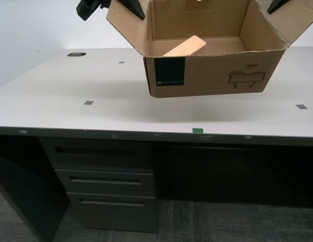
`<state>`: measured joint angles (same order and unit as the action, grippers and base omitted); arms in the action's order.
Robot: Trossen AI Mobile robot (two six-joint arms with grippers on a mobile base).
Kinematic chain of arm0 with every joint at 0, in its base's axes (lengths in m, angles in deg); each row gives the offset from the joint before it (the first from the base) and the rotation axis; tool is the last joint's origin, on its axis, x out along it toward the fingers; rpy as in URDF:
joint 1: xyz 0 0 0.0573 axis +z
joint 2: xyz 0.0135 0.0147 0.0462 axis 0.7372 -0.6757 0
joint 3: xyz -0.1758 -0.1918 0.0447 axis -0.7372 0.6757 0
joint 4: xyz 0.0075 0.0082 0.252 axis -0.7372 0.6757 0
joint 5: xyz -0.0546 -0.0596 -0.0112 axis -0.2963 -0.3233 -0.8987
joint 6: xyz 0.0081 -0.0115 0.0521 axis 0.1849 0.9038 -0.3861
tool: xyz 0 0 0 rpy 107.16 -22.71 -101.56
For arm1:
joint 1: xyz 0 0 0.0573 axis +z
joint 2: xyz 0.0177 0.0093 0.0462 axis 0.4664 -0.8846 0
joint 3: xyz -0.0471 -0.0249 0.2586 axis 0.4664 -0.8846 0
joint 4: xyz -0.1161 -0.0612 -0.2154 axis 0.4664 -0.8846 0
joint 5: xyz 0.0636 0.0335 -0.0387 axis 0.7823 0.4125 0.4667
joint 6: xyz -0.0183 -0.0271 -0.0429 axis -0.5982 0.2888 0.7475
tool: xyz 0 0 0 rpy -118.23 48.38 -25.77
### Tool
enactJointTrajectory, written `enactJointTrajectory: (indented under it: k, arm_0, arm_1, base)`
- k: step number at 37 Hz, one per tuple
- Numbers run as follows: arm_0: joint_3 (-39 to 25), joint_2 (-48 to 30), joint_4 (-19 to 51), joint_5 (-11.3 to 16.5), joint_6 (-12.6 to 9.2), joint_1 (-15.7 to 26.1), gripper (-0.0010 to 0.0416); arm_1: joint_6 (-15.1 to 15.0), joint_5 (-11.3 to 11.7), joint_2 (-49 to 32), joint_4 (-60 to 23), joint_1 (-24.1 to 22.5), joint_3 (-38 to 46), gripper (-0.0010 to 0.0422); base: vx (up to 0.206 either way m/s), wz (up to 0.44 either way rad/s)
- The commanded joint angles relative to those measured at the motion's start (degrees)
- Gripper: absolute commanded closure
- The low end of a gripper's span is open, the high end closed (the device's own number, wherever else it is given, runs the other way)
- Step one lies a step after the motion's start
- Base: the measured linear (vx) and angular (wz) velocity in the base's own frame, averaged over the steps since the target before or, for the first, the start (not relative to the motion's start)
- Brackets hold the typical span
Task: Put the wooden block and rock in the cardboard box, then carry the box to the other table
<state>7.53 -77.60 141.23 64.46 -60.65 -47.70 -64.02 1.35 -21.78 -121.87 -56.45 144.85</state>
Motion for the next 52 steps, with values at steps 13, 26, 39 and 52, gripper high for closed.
enactJointTrajectory:
  k: [13, 26, 39, 52]
  arm_0:
    - [-0.09, 0.11, -0.02, 0.02, 0.85, 0.31, 0.0407]
    - [-0.09, 0.13, -0.02, 0.02, 0.85, 0.37, 0.0407]
    - [-0.09, 0.11, 0.00, 0.00, 0.83, 0.68, 0.0406]
    - [-0.09, 0.11, 0.04, 0.00, -1.55, 1.09, 0.0407]
  arm_1:
    - [2.36, -0.31, 0.11, 0.81, -0.02, 0.07, 0.0413]
    - [2.54, -0.31, 0.11, 0.90, -0.02, 0.07, 0.0413]
    - [1.95, 0.04, 0.11, 1.03, 0.09, 0.07, 0.0413]
    - [0.02, 0.48, 0.11, 1.22, 0.07, -0.02, 0.0413]
  base:
    - [-0.061, 0.191]
    - [-0.058, 0.270]
    - [-0.065, 0.317]
    - [-0.072, 0.360]
